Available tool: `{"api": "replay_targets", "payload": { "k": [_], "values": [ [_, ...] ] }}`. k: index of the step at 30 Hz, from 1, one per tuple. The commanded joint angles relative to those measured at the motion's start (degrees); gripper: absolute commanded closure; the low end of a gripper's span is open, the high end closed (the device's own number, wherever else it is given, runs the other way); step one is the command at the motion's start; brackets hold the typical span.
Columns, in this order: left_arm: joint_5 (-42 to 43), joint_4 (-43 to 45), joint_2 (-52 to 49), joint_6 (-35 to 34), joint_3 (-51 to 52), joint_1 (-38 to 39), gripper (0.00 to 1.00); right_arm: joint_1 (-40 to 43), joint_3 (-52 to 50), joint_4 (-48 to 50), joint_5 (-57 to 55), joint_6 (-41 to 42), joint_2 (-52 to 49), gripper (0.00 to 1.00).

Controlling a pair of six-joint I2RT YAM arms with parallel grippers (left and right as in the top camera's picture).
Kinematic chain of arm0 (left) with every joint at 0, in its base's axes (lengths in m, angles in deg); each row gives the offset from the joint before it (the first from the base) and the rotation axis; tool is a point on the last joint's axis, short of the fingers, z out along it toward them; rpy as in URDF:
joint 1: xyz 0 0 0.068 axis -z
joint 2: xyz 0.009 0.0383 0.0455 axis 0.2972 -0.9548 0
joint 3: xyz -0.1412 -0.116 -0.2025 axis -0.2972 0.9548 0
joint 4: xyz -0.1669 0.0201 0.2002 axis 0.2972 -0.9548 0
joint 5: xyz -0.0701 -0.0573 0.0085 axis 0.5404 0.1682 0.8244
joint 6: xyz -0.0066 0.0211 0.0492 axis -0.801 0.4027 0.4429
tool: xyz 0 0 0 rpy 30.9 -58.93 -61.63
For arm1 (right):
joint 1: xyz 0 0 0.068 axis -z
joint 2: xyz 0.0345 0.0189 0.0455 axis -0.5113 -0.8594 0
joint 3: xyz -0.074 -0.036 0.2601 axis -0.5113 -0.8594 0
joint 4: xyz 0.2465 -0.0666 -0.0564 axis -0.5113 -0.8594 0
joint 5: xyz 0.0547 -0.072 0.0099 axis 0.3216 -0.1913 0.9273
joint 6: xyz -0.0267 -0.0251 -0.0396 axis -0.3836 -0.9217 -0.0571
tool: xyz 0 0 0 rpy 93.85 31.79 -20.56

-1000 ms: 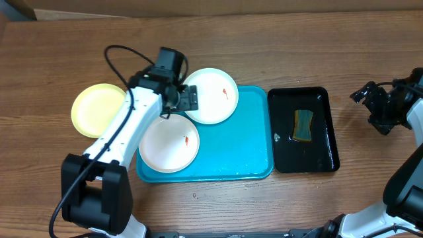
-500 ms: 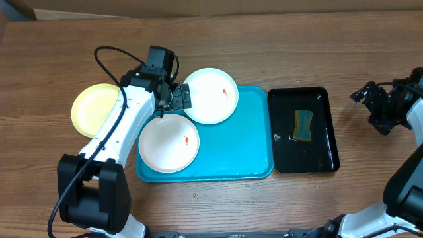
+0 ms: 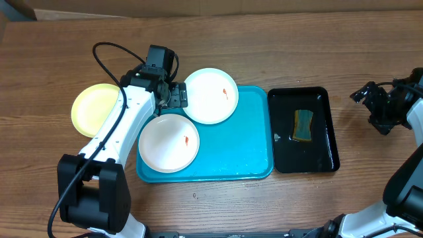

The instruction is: Clean dirty plates on tray and stack at the side

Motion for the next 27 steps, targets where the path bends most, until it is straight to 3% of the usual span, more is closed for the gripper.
{"api": "replay_targets", "payload": {
  "k": [1, 13, 21, 27],
  "values": [
    [-2.5, 0.5, 0.9, 0.4, -1.3, -2.0, 0.04, 0.0, 1.0, 0.3, -0.1, -0.1, 1.3, 0.00],
    [2.1, 2.3, 0.9, 1.6, -1.3, -4.0, 0.11, 0.0, 1.0, 0.3, -0.1, -0.1, 1.3, 0.00],
    [5.8, 2.2, 0.2, 0.4, -1.2, -3.3, 0.30, 0.0, 1.0, 0.9, -0.1, -0.1, 1.3, 0.00],
    [10.0, 4.4, -2.1, 0.4, -1.2, -2.4, 0.29, 0.0, 1.0, 4.0, 0.0, 0.1, 1.3, 0.00]
  ]
}}
